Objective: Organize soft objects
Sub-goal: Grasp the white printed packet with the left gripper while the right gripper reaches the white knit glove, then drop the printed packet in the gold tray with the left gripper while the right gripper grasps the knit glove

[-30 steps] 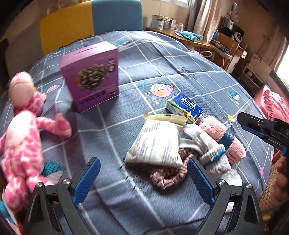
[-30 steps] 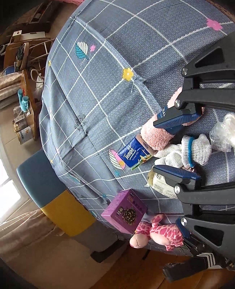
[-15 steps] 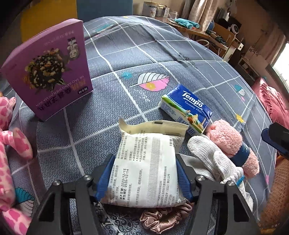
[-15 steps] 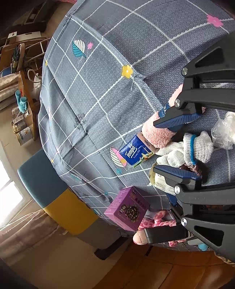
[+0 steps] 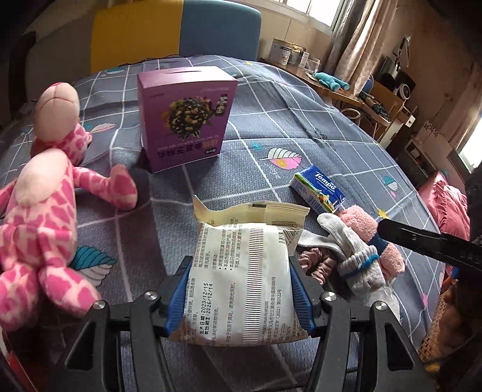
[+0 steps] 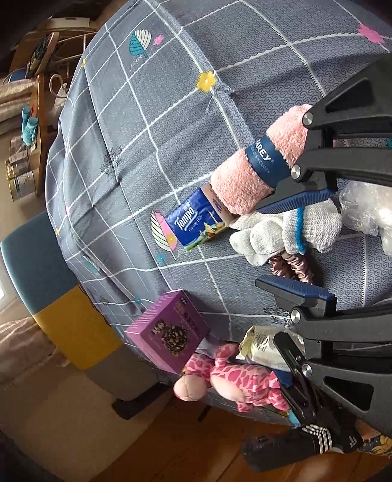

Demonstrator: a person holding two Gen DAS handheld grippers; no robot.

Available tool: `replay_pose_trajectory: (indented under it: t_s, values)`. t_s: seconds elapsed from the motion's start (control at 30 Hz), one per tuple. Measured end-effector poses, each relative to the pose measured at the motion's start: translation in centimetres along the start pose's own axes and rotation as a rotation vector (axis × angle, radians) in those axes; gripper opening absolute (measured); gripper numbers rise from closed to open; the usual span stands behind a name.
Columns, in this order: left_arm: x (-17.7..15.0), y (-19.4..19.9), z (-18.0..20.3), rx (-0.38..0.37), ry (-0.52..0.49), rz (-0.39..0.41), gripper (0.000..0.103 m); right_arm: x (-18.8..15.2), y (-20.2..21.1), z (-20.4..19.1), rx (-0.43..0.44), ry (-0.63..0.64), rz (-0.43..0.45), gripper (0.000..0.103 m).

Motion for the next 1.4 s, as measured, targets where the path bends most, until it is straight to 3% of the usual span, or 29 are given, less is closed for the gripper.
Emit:
replay_pose_trajectory:
  t_s: [0.37, 0.5, 0.77, 0.83, 0.97, 1.17, 1.3, 1.4]
  values:
    - [-4.5, 6.2, -0.6, -0.005, 0.026, 0.064, 0.06, -1.8, -2.1, -0.4, -0.155, 0.145, -0.065, 0.043]
    - [-5.5, 8.4, -1.2, -0.018, 0.059, 0.091, 0.06, -2.2, -2.7, -0.4, -0.178, 0.175, -0.09, 0.048]
    - [-7.4, 13.3, -3.9, -0.024, 0.14, 0.154, 0.06, -3.1, -4.0, 0.1, -0.244, 0.216, -0.133, 0.048]
    - [-8.0, 15.0, -5.4, -0.011, 0.175, 0.181, 0.06, -3.4, -4.1, -0.1, -0.282, 0.263, -0.121, 0.04]
    - [-9.7, 19.0, -10.3, 0.039, 0.286, 0.244, 0.06, -3.7, -4.1, -0.6, -0.317, 0.32, -0.107, 0.038]
    - [-14.1, 24.3, -19.6, 0.167, 0.495, 0.316, 0.06, -3.4, -4.2, 0.0, -0.28, 0.255, -0.128, 0.039]
    - [-16.9, 25.7, -23.8, 0.16, 0.647, 0.333, 0.06, -3.6, -4.3, -0.3, -0.299, 0.284, -0.12, 0.038]
    - [-17.8, 25.0, -24.5, 0.087, 0.734, 0.331, 0.06, -3.6, -4.3, -0.3, -0.303, 0.291, -0.116, 0.038]
Point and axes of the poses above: each gripper's, at about its wrist camera, not at the fingertips, and y roughly against the way its jaws point, z to its right, x to its top, the point moved 9 cm from there along -y, roughly the way its jaws point, and after that the axes turned 3 degrees about -x, right-handed, at the moved point
